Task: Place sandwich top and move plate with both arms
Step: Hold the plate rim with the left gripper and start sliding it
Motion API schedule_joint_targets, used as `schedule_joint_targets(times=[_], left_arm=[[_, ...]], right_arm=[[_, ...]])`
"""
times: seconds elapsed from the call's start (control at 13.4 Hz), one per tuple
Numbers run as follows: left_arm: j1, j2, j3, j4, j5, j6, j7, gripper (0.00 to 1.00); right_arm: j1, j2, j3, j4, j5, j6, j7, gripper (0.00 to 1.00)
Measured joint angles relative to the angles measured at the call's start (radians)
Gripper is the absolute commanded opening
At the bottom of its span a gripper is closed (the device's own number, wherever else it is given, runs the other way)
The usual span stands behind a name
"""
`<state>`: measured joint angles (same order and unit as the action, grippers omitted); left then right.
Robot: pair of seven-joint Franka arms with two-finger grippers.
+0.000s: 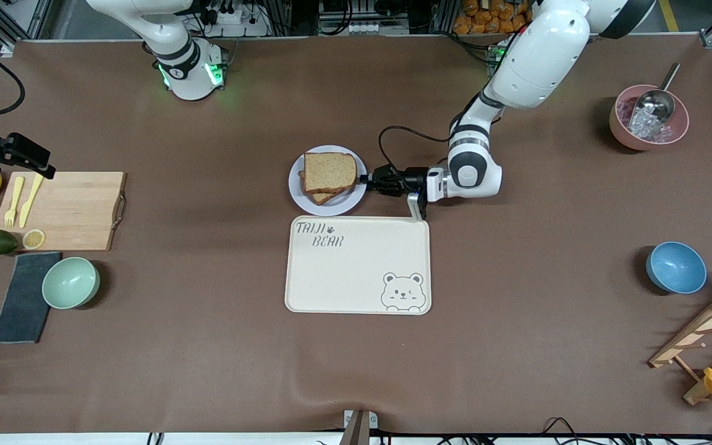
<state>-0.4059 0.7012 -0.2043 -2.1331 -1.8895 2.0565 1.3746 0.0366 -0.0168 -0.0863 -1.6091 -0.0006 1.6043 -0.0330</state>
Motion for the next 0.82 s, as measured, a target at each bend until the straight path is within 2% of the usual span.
schedule_joint_targets(times=[0.15,0.3,0.82], left_arm=[[0.000,0.001,0.000,0.001,0.000,0.000,0.007,0.11],[0.000,0.002,0.000,0.000,0.000,-0.002,0.035,0.00],[0.000,0.007,0.000,0.001,0.000,-0.011,0.089,0.00]], right_arm=[[-0.001,0.001,-0.001,0.000,0.000,-0.007,0.001,1.00],[-0.001,0.001,-0.001,0.000,0.000,-0.015,0.002,1.00],[-0.001,0.005,-0.001,0.000,-0.001,-0.016,0.003,1.00]])
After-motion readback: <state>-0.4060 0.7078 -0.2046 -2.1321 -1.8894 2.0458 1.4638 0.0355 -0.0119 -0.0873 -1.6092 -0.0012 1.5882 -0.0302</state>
